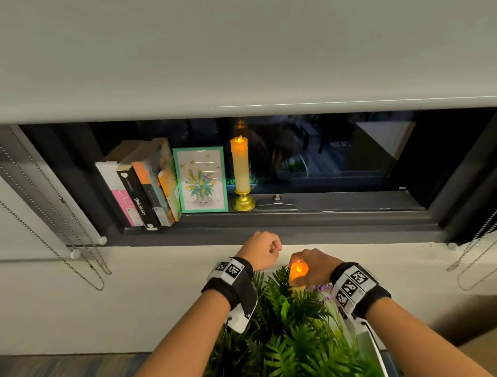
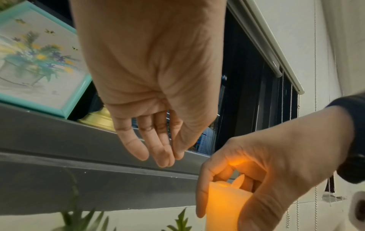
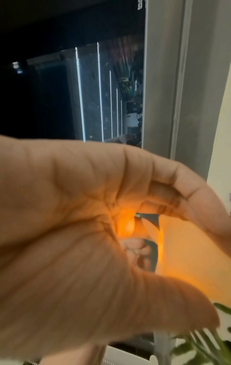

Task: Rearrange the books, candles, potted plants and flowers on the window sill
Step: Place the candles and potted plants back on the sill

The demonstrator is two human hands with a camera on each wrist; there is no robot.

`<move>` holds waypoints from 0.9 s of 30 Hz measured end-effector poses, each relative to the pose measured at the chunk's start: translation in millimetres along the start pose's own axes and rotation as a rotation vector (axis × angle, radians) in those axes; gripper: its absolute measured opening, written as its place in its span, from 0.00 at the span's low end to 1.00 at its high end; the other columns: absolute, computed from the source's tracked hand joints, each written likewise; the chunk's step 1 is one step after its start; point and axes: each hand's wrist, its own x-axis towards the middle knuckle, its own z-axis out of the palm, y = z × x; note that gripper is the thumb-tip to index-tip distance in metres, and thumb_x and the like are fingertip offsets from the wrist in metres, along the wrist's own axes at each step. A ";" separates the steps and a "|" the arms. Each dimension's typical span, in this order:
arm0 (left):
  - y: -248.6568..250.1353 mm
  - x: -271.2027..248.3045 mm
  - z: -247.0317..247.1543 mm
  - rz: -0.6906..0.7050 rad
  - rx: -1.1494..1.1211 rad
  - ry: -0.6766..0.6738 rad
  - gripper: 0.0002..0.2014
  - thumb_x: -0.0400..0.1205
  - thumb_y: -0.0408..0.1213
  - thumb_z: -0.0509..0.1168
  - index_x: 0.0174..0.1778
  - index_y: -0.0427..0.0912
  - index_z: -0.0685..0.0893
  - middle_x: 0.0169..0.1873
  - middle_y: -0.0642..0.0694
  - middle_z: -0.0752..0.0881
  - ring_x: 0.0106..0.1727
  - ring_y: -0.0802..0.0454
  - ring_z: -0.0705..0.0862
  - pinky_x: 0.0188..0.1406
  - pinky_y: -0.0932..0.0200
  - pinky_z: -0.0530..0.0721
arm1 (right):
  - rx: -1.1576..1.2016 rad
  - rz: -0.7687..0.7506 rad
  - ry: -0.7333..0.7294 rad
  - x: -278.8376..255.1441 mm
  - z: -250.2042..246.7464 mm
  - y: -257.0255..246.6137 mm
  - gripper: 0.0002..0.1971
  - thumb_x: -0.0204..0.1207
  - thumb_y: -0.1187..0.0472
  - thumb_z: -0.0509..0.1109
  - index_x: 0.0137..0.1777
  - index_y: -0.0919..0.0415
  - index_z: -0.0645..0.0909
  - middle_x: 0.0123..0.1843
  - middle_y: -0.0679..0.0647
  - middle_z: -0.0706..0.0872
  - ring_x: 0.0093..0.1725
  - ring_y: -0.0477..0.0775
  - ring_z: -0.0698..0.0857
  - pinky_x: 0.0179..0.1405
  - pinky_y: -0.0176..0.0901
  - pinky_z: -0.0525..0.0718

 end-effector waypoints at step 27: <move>48.3 -10.2 -4.9 0.169 -0.231 0.085 0.22 0.73 0.47 0.72 0.63 0.57 0.77 0.54 0.55 0.86 0.56 0.59 0.85 0.58 0.50 0.86 | 0.509 -0.500 0.767 -69.3 -70.3 -12.2 0.07 0.74 0.54 0.74 0.50 0.52 0.85 0.46 0.48 0.84 0.37 0.43 0.81 0.36 0.30 0.77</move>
